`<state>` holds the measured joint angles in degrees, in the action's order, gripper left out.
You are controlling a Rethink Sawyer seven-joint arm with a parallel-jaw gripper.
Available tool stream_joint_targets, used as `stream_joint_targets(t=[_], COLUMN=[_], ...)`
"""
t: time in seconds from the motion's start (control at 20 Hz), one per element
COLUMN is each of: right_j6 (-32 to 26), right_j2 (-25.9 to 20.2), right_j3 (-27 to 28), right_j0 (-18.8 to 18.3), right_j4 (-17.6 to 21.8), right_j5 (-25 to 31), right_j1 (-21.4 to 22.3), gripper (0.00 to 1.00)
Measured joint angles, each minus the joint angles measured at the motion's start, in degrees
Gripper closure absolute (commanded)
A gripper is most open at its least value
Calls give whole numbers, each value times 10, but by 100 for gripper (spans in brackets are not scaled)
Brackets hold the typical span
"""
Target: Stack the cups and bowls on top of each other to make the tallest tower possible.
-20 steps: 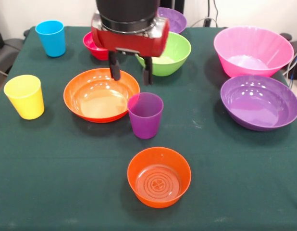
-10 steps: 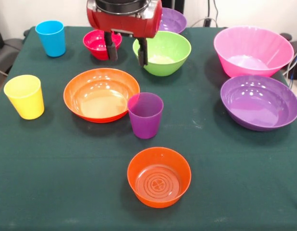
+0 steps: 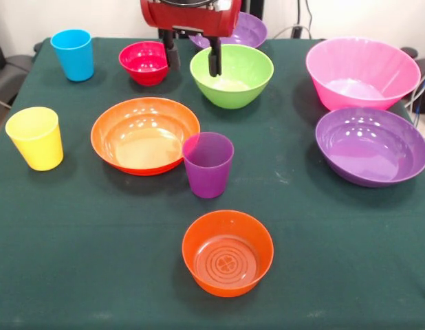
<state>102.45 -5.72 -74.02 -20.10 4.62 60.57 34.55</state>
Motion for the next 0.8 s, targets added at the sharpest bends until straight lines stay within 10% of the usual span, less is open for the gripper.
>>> stream_joint_targets(t=[0.8], right_j6=[0], right_j2=[-32], right_j3=[-19], right_j0=[-17], right_j4=[33], right_j5=[-61], right_j1=[-10], gripper=[0])
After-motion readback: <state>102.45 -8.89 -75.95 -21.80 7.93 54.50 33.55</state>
